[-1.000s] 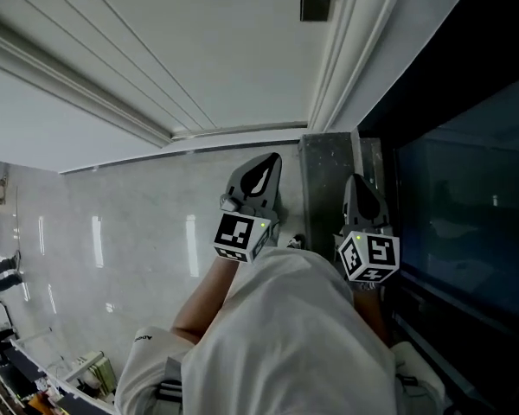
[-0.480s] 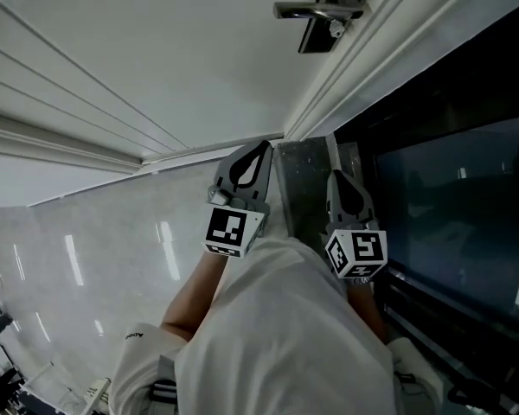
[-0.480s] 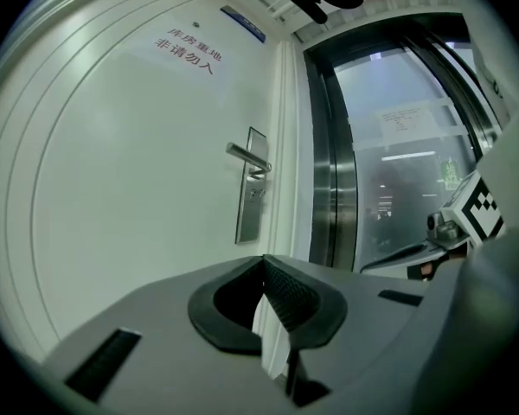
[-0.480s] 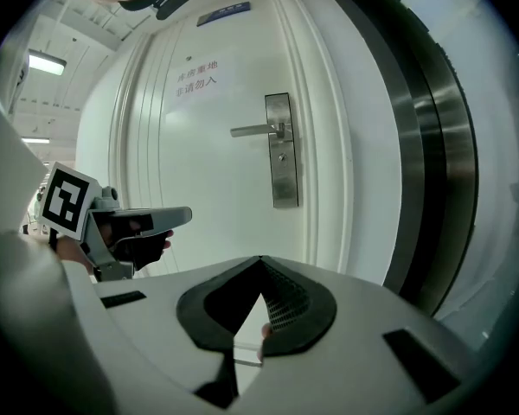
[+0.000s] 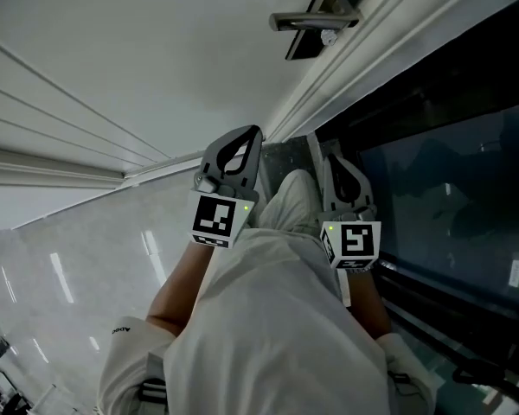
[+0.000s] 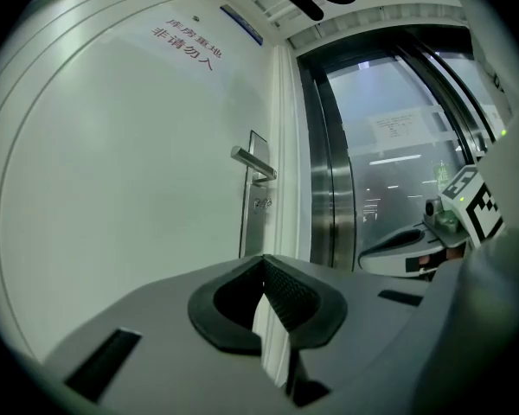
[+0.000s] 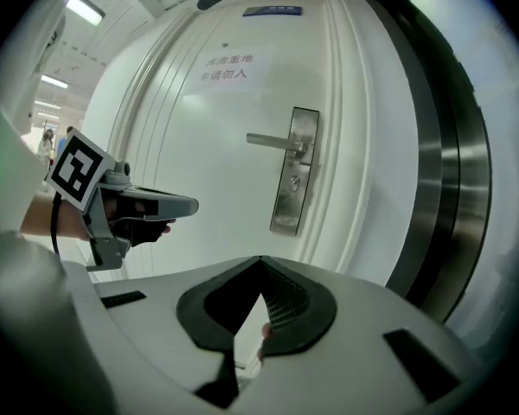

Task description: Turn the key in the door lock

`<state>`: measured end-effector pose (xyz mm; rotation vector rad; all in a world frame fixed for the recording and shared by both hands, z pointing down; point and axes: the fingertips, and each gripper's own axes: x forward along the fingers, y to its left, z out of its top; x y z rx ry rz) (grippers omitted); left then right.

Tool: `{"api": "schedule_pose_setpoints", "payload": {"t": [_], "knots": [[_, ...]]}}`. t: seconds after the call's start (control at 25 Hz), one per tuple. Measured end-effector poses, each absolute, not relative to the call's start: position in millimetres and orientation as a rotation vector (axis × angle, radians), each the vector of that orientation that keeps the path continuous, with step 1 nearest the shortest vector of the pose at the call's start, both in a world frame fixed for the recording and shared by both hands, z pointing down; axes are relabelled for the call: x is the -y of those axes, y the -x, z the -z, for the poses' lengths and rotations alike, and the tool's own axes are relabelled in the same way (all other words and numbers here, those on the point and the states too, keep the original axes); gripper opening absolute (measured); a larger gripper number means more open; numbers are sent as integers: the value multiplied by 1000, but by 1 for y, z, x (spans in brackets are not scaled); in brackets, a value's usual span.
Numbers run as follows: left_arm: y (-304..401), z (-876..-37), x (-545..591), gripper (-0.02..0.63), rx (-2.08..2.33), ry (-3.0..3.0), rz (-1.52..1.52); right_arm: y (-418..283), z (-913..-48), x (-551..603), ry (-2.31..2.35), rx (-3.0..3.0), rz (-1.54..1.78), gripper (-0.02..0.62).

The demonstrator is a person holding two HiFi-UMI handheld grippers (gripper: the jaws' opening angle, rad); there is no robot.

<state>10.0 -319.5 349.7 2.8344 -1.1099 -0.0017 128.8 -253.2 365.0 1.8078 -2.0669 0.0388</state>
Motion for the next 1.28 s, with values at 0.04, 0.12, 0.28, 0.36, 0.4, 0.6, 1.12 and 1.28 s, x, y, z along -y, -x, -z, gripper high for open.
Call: {"api": "schedule_pose_setpoints", "payload": {"t": [0.04,0.12,0.28,0.36,0.4,0.6,1.12,1.28], "knots": [[-11,-350,320,9,1104,-2839,0,-130,-361,258,-1798,2046,9,2],[-13,-350,323,9,1101,-2840,1,-133,-352,270,-1774,1996,111,2],[-14,-350,330,9,1122,-2826,-2,-133,-340,295,-1689,1961,239,2],[-12,-350,336,9,1148,-2813,-5,-131,-336,309,-1655,1954,277,2],[-11,-349,339,9,1163,-2807,-9,-131,-334,317,-1643,1941,307,2],[-10,-340,351,9,1221,-2804,-25,-137,-312,358,-1583,1739,558,2],[0,-335,365,9,1273,-2776,-23,-136,-288,427,-1382,1458,845,124],[2,-337,367,9,1278,-2766,-18,-137,-284,439,-1394,1404,883,124]]}}
